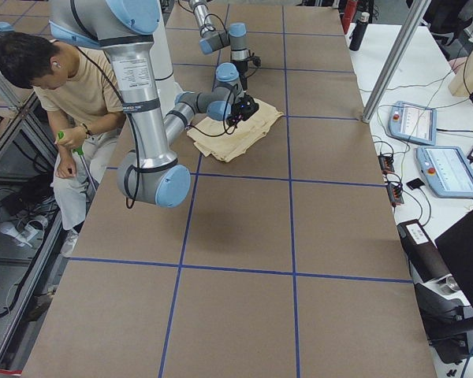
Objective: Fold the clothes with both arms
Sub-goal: 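Fold the shirt side toward the left gripper with both grippers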
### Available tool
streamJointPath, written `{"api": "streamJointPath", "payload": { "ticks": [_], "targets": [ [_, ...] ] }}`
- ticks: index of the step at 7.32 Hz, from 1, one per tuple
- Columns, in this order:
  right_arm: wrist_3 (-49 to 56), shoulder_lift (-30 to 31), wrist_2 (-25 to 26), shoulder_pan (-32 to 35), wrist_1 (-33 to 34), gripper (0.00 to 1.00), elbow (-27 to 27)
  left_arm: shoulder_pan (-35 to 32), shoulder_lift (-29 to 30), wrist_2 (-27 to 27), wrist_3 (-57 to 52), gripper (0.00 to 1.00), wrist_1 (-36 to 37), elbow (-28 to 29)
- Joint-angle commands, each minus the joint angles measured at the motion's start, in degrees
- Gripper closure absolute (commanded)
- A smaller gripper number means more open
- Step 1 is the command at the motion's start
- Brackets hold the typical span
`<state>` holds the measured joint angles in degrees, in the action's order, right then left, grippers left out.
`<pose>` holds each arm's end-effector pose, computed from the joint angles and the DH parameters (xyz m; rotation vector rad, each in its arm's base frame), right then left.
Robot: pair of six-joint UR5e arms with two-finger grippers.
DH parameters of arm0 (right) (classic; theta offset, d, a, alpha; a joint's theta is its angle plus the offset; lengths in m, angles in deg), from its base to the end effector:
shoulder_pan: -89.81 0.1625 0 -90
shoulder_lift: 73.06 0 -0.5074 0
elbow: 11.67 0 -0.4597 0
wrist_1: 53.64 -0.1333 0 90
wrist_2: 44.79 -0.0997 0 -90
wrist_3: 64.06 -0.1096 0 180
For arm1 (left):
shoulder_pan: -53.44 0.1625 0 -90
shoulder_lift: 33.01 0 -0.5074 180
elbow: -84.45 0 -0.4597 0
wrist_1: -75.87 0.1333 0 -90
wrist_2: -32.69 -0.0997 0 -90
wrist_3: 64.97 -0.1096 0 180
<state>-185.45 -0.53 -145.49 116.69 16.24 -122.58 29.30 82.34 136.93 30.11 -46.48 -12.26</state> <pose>-0.5346 -0.3976 0.3323 -0.2169 -1.0432 0.8277 0.6370 -0.4020 0.3330 -0.0337 1.1437 -0.3138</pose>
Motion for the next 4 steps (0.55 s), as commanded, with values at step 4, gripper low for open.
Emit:
{"api": "streamJointPath", "payload": {
  "ticks": [4],
  "targets": [
    [-0.07,-0.37,0.42,0.02,0.08,0.00,0.61,0.14,0.31,0.00,0.02,0.41,-0.08,2.14]
  ]
}}
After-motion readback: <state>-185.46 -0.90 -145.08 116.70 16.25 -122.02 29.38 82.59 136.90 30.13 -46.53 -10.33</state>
